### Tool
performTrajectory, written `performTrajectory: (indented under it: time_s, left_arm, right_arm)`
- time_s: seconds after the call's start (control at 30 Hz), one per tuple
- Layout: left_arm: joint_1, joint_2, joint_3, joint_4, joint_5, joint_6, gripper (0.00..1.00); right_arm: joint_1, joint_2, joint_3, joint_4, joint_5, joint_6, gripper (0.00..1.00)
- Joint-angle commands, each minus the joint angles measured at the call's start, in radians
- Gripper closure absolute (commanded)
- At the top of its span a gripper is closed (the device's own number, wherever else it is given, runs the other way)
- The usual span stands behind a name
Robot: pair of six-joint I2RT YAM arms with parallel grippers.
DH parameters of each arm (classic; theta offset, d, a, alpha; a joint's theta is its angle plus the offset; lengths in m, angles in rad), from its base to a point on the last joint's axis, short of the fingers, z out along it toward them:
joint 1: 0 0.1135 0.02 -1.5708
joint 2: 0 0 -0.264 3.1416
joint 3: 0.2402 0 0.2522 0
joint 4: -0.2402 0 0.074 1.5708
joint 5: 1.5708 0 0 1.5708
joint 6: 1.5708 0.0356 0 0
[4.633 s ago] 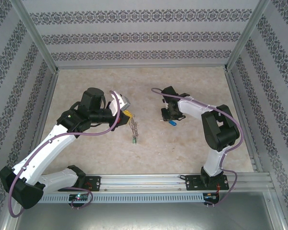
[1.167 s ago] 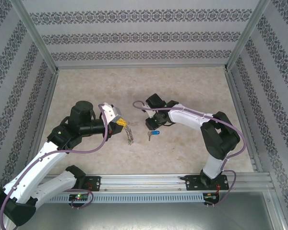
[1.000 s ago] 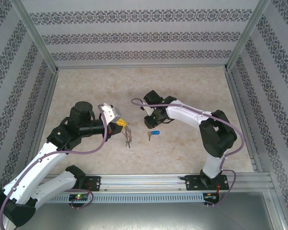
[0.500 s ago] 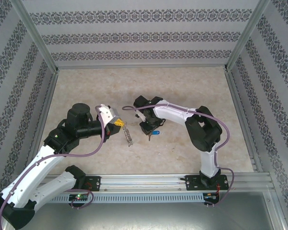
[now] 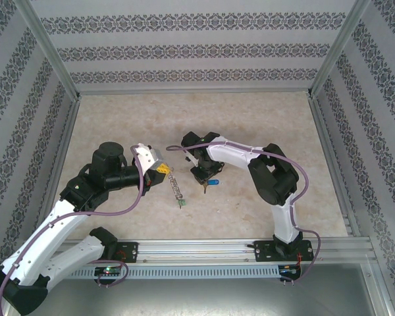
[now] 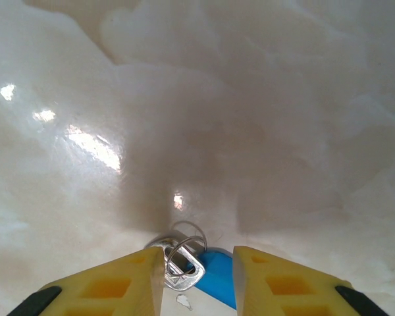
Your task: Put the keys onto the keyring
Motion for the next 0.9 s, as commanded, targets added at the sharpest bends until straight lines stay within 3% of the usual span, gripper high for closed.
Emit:
performTrajectory:
  time_s: [0.0,0.87]
  left_arm:
    - [0.009,-0.021,-0.002,-0.004,-0.004,0.006,1.0]
    - [0.01,-0.029,-0.005,-0.005,-0.012,0.009,1.0]
  right_arm:
    - [0.012,0.015,0.021,-0.023,0.022,0.013,0.66]
    - [0.03,0.033,0.041,-0.033,0.03,0.02,0.66]
